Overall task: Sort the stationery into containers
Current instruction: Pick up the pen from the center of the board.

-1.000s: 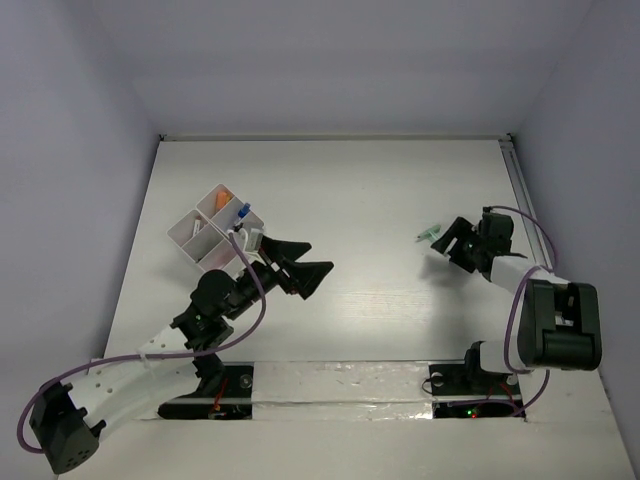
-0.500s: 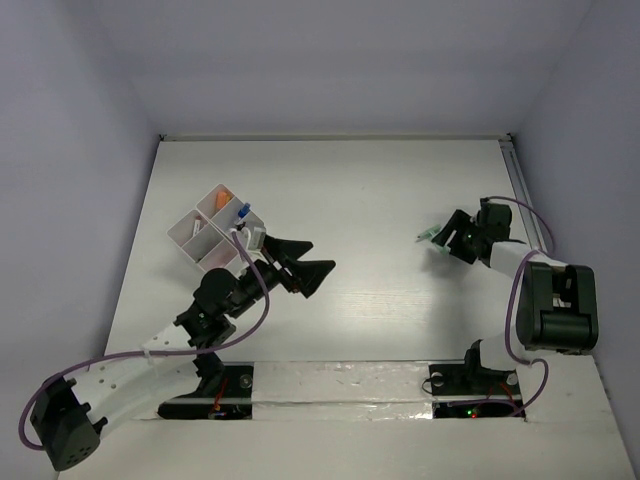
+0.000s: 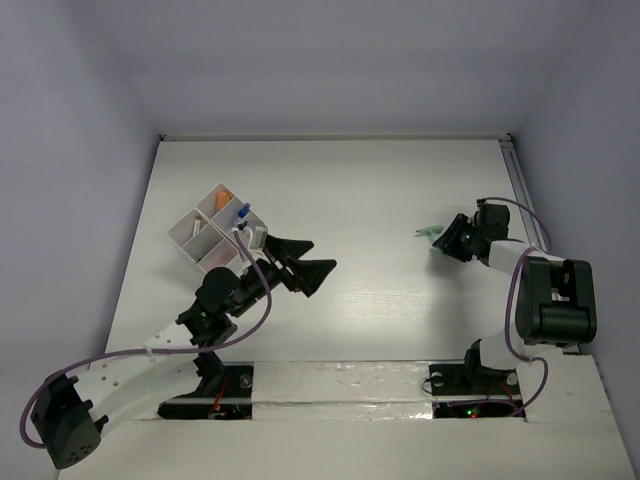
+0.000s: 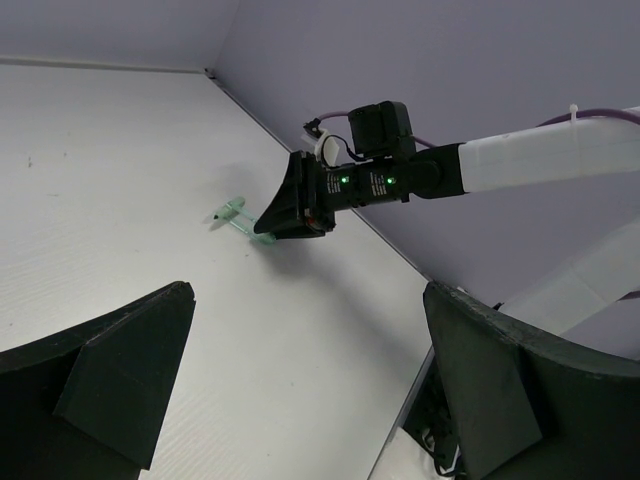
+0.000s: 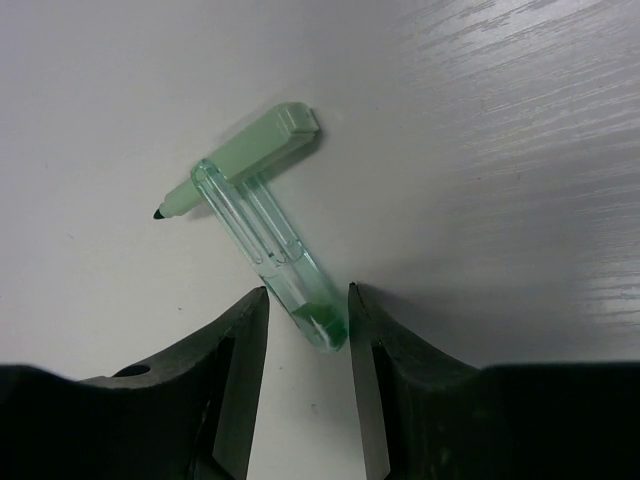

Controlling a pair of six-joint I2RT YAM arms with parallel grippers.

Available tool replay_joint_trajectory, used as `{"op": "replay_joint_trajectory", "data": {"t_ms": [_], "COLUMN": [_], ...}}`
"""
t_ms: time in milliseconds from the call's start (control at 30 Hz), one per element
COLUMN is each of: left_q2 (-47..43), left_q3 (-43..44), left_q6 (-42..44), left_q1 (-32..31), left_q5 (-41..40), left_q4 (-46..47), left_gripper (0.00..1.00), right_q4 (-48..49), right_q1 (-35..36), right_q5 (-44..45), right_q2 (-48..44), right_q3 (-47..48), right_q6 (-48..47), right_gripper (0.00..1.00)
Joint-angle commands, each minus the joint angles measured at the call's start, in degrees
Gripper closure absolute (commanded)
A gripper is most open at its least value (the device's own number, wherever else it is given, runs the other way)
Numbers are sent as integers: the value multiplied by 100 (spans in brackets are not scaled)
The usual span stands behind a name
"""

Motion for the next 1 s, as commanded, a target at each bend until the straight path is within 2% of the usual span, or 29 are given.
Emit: {"op": "replay_joint_trajectory", "data": {"t_ms": [0, 200, 367, 433, 700, 800, 833, 933, 967], "left_q2": [-17, 80, 44, 71, 97, 89, 88, 123, 167], "left_q3": [-25, -8, -8, -8, 28, 36, 36, 36, 54], "left_q6": [78, 78, 105, 114, 131, 122, 114, 70, 70], "left_q1": [-20, -20, -20, -20, -20, -20, -20, -20, -20], "left_q5": [-16, 11, -33, -60, -165, -235, -314, -472, -490], "left_q4": [375, 401, 375, 357, 331, 278, 261, 287, 287], "left_gripper": [1, 1, 1, 1, 1, 1, 1, 1, 1], "right_q4": [-89, -195, -230, -239, -274, -256, -256, -317, -396], "right_q1": [48, 277, 329, 329, 329, 329, 329, 460, 513], "right_q5": [102, 137, 181, 207, 217, 172, 155, 76, 58], "right_q2": [54, 239, 274, 274, 160, 107, 89, -112, -191], "right_q3": [118, 250, 294, 294, 250, 233, 224, 268, 285], "right_q6": [-51, -113, -122, -130, -113, -113, -113, -174, -192], "right_gripper": [56, 52, 57, 62, 63, 77, 86, 99, 100]}}
